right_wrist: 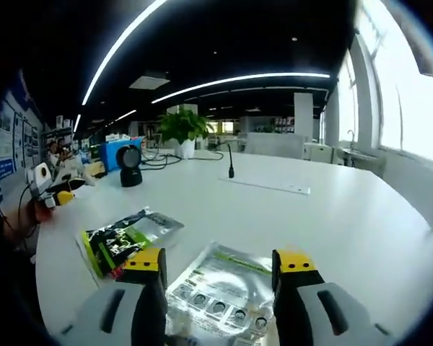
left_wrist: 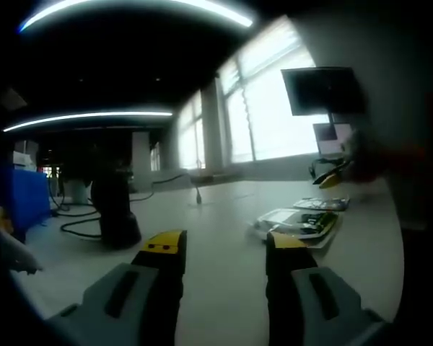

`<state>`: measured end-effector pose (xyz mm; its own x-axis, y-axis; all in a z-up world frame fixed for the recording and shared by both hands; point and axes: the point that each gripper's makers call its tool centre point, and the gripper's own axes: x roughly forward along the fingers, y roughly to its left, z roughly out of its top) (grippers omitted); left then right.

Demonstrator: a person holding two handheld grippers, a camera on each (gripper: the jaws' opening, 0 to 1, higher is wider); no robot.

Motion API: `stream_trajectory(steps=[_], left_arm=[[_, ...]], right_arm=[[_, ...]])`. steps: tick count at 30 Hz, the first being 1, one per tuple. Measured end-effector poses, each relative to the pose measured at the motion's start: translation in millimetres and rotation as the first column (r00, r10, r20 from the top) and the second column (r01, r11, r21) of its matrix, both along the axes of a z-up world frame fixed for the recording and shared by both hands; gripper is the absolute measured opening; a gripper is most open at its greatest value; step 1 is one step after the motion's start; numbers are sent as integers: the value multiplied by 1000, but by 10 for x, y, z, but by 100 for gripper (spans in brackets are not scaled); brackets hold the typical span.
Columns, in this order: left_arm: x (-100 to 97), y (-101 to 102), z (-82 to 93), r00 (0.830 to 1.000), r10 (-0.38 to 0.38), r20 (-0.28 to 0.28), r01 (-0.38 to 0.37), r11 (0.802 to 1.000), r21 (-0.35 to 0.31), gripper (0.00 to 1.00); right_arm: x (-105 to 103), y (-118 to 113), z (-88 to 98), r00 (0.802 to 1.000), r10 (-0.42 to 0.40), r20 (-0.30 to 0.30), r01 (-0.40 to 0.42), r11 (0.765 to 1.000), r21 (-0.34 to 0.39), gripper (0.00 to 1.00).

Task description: Clip sheet goods on table flip sheet goods clip sheet goods scan sheet goods put sheet goods back to table

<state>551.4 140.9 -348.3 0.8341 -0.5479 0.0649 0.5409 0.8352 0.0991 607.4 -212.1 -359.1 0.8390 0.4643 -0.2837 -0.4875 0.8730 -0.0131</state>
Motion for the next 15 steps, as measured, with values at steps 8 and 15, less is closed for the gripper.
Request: stream_trajectory(steps=[8, 15], left_arm=[[2, -3, -6, 1000, -2, -1, 2, 1000, 2, 36], [3, 0, -5, 1000, -1, 0, 1, 1000, 2, 36]], right_arm=[[68, -118, 225, 994, -31, 109, 30, 999, 18, 41], [176, -212, 285, 982, -60, 180, 69, 997, -45, 52]])
